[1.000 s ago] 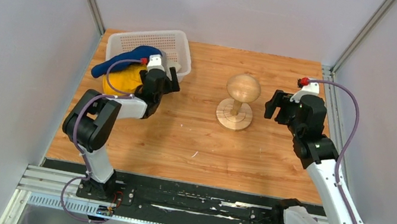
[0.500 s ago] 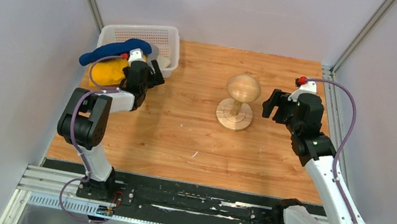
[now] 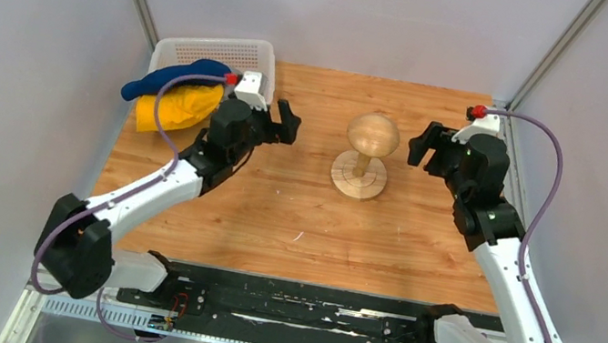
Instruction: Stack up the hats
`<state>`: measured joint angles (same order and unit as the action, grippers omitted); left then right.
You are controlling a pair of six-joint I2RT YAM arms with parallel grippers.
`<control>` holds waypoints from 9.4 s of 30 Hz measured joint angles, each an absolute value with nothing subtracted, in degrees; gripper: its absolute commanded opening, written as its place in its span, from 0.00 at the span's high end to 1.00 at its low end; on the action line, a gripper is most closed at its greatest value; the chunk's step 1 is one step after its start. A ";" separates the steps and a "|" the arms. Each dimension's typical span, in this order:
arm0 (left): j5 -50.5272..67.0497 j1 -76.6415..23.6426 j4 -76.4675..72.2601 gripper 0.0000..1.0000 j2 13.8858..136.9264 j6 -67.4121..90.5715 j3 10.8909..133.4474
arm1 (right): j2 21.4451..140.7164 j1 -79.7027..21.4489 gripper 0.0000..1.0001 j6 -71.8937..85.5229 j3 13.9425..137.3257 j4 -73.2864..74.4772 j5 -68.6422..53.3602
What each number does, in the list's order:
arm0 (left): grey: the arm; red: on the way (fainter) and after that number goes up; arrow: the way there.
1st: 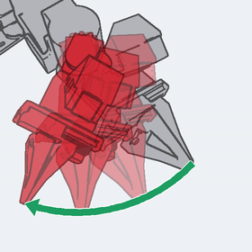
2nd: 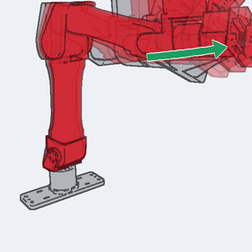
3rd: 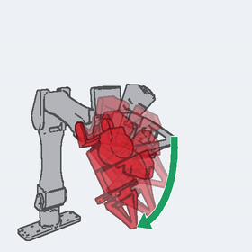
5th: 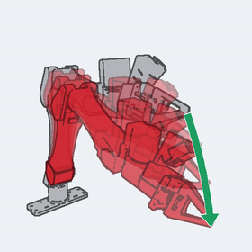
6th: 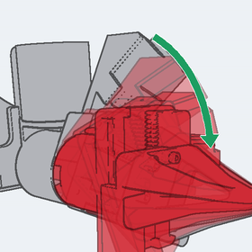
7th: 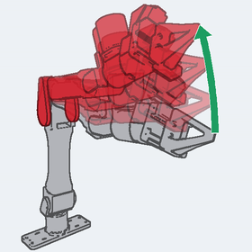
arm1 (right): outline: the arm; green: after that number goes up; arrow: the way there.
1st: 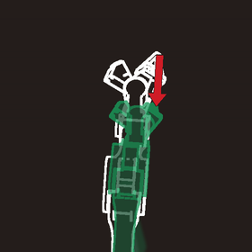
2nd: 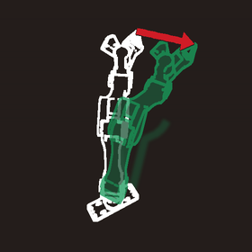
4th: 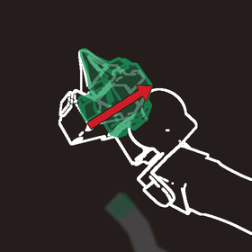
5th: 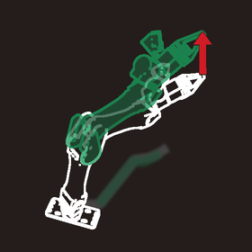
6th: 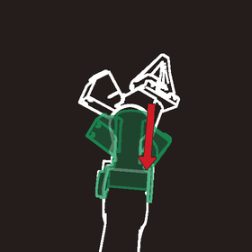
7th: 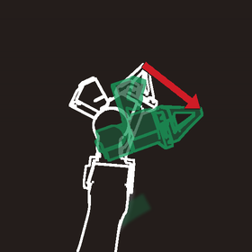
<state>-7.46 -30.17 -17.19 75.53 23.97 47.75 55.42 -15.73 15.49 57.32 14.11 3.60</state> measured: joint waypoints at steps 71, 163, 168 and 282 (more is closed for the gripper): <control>8.21 -15.70 11.86 1.00 79.33 8.99 95.90 | 58.02 -15.73 0.21 15.40 59.13 9.37 4.54; 50.19 -36.97 26.61 0.40 118.83 -9.45 119.22 | 46.06 -9.98 0.07 12.64 58.26 16.12 16.47; 41.65 -37.01 26.85 0.22 116.01 -9.69 115.24 | 47.20 -9.96 0.07 12.67 58.19 15.92 15.35; 50.02 -23.53 -54.33 1.00 98.08 91.18 87.15 | 48.49 -9.89 0.09 15.77 56.29 13.04 9.26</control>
<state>50.02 -23.53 -54.33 98.08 91.18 87.15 48.49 -9.89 15.77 56.29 13.04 9.26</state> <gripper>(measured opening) 0.022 0.908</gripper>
